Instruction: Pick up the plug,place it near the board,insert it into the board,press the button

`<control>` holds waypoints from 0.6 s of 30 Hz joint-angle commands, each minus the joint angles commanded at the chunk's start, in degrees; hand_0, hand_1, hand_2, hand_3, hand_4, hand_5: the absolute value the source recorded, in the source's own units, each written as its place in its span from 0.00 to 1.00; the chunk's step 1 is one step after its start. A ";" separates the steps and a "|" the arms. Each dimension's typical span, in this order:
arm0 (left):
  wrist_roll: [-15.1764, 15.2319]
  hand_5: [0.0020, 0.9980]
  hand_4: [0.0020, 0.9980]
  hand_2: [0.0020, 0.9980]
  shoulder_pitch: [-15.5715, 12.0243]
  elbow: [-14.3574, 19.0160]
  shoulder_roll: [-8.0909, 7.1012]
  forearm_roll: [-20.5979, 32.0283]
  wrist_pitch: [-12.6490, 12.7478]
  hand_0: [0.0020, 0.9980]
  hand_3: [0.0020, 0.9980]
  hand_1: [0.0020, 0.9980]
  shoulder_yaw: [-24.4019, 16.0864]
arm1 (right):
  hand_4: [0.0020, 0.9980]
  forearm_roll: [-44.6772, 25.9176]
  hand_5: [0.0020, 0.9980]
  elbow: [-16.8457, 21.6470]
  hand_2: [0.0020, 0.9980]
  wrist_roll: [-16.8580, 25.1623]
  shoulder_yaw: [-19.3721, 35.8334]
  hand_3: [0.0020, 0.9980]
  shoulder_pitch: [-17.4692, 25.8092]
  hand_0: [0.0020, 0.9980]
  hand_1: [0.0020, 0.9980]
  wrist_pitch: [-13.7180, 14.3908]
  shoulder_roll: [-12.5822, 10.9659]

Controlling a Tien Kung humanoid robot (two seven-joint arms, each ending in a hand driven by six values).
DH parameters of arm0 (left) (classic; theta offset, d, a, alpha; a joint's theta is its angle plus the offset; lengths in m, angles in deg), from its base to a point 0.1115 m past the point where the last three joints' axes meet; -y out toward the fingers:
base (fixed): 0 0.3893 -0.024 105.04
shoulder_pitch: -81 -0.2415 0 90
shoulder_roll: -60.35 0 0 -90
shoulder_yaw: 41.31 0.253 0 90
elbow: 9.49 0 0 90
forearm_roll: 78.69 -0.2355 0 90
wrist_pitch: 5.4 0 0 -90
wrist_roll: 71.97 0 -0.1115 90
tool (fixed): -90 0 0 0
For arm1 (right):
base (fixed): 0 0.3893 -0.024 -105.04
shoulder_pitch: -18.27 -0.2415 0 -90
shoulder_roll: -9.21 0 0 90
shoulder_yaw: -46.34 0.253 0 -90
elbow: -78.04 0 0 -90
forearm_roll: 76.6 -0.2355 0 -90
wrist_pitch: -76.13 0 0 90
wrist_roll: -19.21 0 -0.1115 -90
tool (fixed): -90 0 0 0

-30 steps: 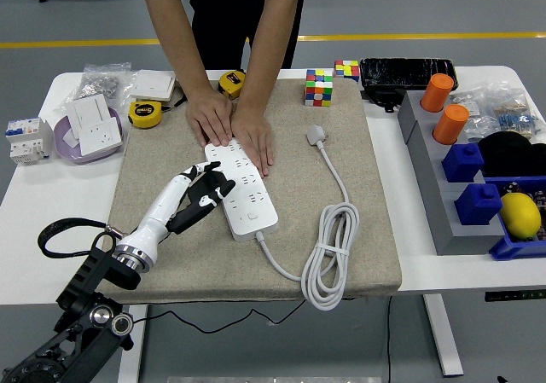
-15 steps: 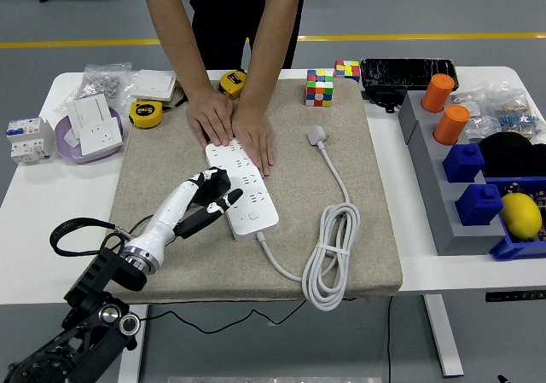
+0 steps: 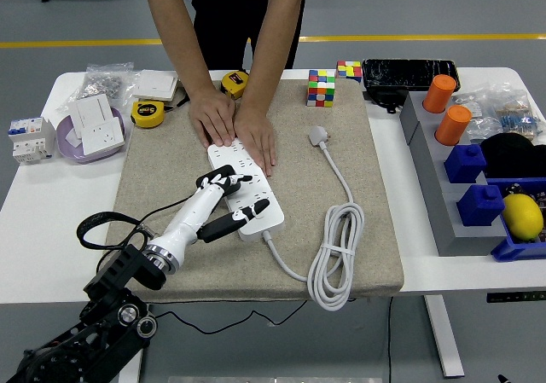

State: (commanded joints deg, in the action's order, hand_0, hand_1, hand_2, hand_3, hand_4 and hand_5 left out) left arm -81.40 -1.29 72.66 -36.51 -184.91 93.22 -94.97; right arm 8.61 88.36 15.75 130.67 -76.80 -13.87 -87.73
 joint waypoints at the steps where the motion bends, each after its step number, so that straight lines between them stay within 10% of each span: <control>1: -0.22 1.00 1.00 0.93 0.18 0.03 -0.02 -0.81 -0.09 1.00 0.90 0.98 -0.05 | 1.00 -0.02 1.00 0.00 0.74 -0.01 -0.03 0.77 -0.02 0.91 0.77 0.01 -0.02; 18: -2.37 1.00 1.00 0.89 1.55 9.98 -1.07 -15.28 0.43 1.00 0.89 0.96 -1.89 | 1.00 0.15 1.00 0.00 0.74 -0.29 0.20 0.77 -0.04 0.91 0.77 0.13 -0.15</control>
State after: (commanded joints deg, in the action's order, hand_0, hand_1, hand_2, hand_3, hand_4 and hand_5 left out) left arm -83.77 0.26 82.64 -37.57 -200.18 93.65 -96.86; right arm 8.75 88.36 15.46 130.87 -76.84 -13.74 -87.89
